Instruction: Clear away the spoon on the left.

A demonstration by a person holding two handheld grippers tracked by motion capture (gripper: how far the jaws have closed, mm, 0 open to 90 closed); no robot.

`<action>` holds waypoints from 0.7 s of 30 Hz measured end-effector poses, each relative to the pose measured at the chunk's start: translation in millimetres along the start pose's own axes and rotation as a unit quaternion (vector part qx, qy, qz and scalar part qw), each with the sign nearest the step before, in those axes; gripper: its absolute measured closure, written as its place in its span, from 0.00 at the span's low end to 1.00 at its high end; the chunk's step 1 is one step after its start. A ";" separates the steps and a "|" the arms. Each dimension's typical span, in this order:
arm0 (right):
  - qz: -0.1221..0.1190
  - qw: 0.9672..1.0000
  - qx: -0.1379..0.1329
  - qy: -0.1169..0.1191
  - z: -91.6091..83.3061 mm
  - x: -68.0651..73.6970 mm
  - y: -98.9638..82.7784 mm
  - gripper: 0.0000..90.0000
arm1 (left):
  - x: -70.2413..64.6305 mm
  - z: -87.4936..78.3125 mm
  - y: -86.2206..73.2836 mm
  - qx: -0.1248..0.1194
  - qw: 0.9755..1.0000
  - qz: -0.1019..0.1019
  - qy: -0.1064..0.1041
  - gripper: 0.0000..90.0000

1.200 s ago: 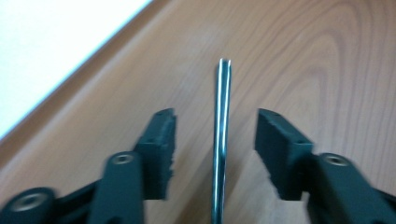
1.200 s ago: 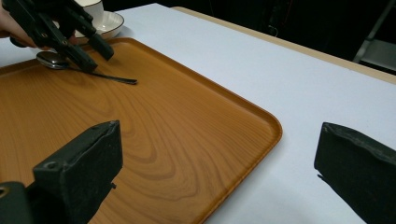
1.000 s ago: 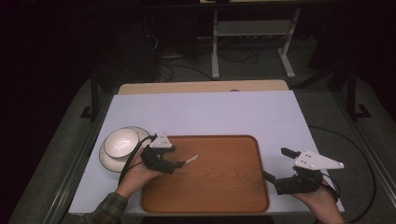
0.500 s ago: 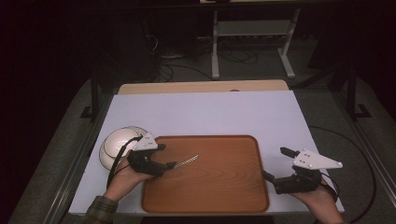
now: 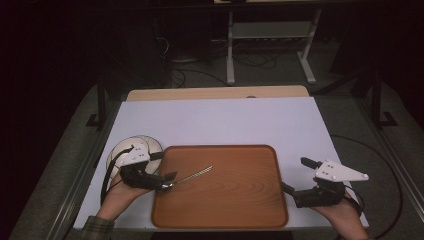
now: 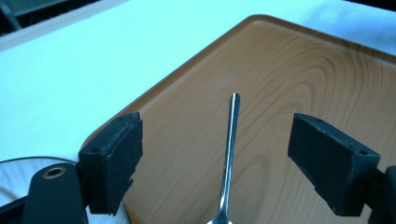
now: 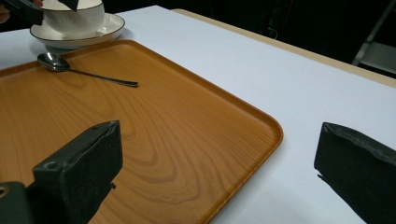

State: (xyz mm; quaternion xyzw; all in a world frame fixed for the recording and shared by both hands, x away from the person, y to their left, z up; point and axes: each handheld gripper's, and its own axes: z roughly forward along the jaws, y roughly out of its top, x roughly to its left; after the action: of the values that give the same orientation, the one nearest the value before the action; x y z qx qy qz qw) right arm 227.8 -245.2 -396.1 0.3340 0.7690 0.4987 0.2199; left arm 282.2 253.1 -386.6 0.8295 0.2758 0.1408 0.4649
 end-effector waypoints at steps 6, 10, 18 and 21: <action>0.003 1.000 -0.006 -0.001 -2.7 -1.1 1.1 0.01 | 0.3 -15.9 -5.1 -0.021 1.000 -0.005 0.014 0.19; 0.006 1.000 -0.013 -0.002 -5.3 -2.5 1.8 0.01 | 0.4 -24.8 -9.9 -0.031 0.999 -0.010 0.021 0.18; 0.008 1.000 -0.017 0.000 -7.0 -3.4 2.0 0.01 | 1.7 -37.1 -17.7 -0.047 0.998 -0.013 0.028 0.18; 0.007 1.000 -0.018 0.000 -7.5 -3.3 2.2 0.01 | 2.4 -40.5 -20.0 -0.050 0.998 -0.015 0.031 0.18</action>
State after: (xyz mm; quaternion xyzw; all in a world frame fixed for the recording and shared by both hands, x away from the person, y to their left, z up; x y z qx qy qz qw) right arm 225.6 -251.6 -391.0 0.3354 0.7573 0.5144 0.2225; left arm 257.8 290.9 -382.3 0.7959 0.2952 0.1726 0.4996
